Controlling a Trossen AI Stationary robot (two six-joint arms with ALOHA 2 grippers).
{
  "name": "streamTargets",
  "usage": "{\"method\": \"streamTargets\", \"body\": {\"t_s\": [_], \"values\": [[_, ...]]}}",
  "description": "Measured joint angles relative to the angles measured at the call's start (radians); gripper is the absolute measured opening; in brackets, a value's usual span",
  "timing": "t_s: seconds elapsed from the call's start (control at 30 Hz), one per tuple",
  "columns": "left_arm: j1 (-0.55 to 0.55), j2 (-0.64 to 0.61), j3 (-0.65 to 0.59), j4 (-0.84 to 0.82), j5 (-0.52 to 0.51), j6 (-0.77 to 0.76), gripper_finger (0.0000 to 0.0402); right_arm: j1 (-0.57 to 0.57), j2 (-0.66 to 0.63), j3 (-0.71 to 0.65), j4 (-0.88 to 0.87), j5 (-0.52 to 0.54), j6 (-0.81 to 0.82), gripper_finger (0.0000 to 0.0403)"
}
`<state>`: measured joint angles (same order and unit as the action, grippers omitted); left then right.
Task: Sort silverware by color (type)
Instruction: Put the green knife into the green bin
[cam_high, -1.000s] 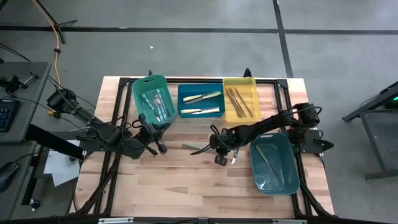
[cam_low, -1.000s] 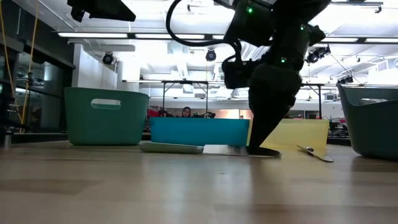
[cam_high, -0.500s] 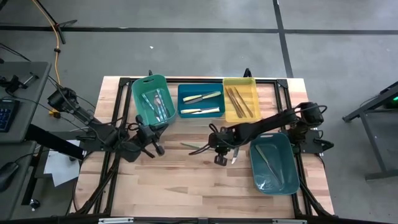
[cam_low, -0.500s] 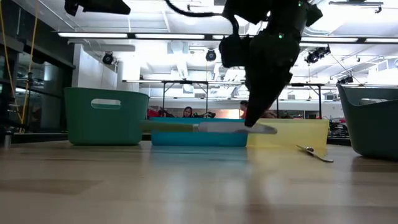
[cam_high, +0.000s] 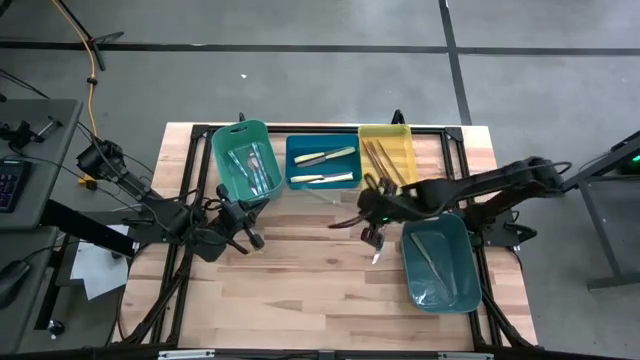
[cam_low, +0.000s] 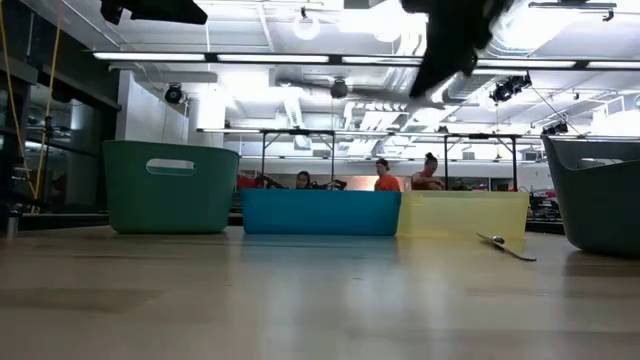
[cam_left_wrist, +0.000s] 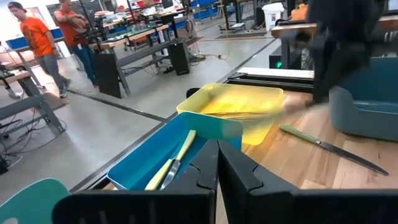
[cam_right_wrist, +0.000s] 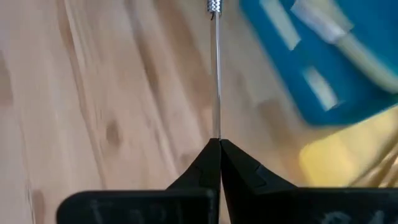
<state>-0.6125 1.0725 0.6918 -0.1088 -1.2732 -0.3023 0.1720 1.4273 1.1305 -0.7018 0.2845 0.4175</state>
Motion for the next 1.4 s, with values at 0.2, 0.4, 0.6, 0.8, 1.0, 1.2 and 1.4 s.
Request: {"method": "streamTargets", "body": {"t_s": [0.2, 0.4, 0.6, 0.8, 1.0, 1.2, 1.4], "values": [[0.0, 0.0, 0.0, -0.011, 0.007, 0.0, 0.0, 0.026, -0.118, 0.001, 0.105, 0.19, -0.077, 0.0], [0.004, -0.001, -0.032, -0.035, 0.034, 0.01, 0.0, 0.011, -0.113, 0.001, 0.212, 0.261, -0.194, 0.0], [0.063, -0.063, -0.197, 0.327, 0.264, 0.207, 0.0, -0.048, -0.028, 0.001, 0.309, 0.199, -0.252, 0.0], [0.185, -0.156, -0.404, 0.812, 0.651, 0.463, 0.0, -0.102, 0.053, -0.001, 0.481, 0.134, -0.34, 0.0], [0.273, -0.268, -0.51, 0.85, 0.75, 0.453, 0.0, -0.145, 0.098, -0.031, 0.688, 0.04, -0.384, 0.0], [0.294, -0.348, -0.525, 0.832, 0.817, 0.435, 0.0, -0.166, 0.107, -0.289, 1.214, -0.118, -0.373, 0.0], [0.348, -0.35, -0.526, 0.848, 0.911, 0.442, 0.0, -0.147, 0.106, -0.447, 1.573, -0.187, -0.378, 0.0]]}}
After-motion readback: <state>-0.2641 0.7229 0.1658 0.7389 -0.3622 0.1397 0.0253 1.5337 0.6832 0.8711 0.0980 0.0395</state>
